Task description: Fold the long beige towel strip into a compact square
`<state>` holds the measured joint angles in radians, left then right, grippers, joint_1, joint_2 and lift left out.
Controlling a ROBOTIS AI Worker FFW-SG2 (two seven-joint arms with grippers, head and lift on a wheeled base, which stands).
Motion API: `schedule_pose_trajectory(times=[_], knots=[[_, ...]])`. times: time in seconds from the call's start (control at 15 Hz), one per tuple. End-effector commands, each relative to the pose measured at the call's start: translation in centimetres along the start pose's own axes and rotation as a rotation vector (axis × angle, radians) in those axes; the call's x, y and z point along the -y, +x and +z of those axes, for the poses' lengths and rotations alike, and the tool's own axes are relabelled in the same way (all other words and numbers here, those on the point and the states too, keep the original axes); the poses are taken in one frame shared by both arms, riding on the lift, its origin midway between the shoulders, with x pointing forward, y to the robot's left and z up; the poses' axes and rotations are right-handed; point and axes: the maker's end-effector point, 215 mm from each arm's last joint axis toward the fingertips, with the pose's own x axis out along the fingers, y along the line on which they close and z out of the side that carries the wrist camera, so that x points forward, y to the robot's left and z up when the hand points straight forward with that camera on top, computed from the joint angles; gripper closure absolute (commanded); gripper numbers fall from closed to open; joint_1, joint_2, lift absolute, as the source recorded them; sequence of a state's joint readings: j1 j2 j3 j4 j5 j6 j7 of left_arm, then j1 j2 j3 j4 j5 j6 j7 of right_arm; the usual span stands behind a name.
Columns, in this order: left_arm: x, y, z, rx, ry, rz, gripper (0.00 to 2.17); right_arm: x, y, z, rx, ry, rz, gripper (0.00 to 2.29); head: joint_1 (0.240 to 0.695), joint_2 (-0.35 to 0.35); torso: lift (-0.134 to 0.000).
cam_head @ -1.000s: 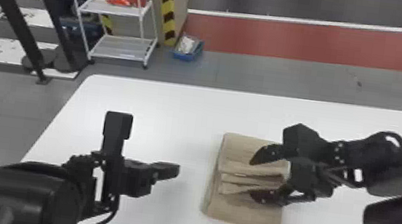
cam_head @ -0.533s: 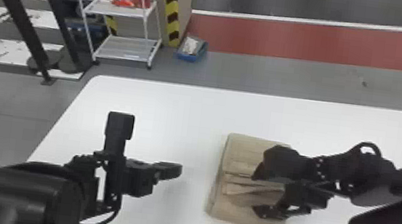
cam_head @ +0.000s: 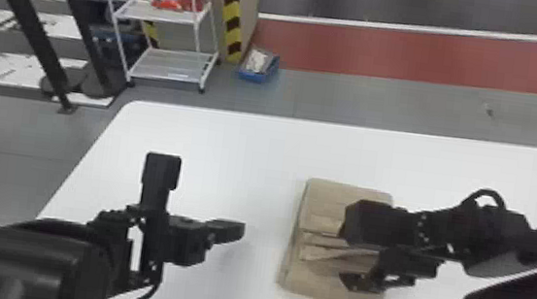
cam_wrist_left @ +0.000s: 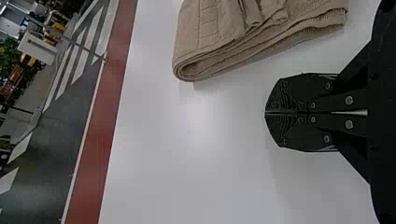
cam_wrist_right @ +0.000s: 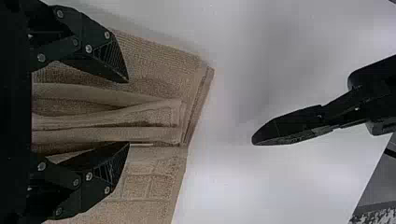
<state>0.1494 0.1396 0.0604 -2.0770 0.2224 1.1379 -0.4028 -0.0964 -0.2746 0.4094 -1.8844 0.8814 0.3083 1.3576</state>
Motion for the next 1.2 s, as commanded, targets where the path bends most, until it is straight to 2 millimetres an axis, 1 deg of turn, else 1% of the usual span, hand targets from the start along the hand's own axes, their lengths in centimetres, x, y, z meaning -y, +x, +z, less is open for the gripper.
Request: schedule_pose_trajectory(times=[0.0, 0.13, 0.33, 0.53, 0.8, 0.87, 0.93, 1.0, 1.13], knots=[[0.1, 0.0, -0.2, 0.003, 0.000, -0.003, 1.92, -0.4, -0.3, 0.5, -0.010, -0.037, -0.003, 0.49, 0.695, 0.133, -0.124], [0.2, -0.1, -0.3, 0.004, 0.001, -0.008, 1.92, -0.3, -0.2, 0.0, -0.043, -0.052, -0.009, 0.49, 0.695, 0.135, -0.124], [0.3, -0.1, -0.4, 0.007, 0.001, -0.011, 1.92, -0.3, 0.0, -0.1, -0.070, -0.069, -0.017, 0.49, 0.695, 0.133, -0.124], [0.4, -0.1, -0.8, 0.004, -0.002, -0.016, 1.92, -0.7, 0.2, -1.0, -0.110, -0.088, -0.019, 0.49, 0.695, 0.129, -0.124], [0.5, -0.2, -1.0, 0.002, -0.002, -0.022, 1.92, 2.3, 0.2, -1.2, -0.111, -0.085, -0.169, 0.49, 0.695, 0.121, -0.124], [0.5, -0.3, -0.9, 0.005, -0.003, -0.022, 1.92, 2.9, 0.0, -1.0, -0.106, -0.081, -0.194, 0.49, 0.695, 0.120, -0.124], [0.5, -0.4, -1.2, 0.002, -0.004, -0.021, 1.92, 3.1, 0.0, -1.0, -0.103, -0.077, -0.201, 0.49, 0.695, 0.118, -0.124], [0.4, -0.4, -1.2, 0.002, -0.003, -0.020, 1.92, 3.0, 0.2, -1.1, -0.102, -0.071, -0.196, 0.49, 0.695, 0.118, -0.124], [0.4, -0.4, -1.1, 0.003, -0.002, -0.021, 1.92, 1.8, 0.6, -0.8, -0.081, -0.058, -0.155, 0.49, 0.695, 0.119, -0.124]])
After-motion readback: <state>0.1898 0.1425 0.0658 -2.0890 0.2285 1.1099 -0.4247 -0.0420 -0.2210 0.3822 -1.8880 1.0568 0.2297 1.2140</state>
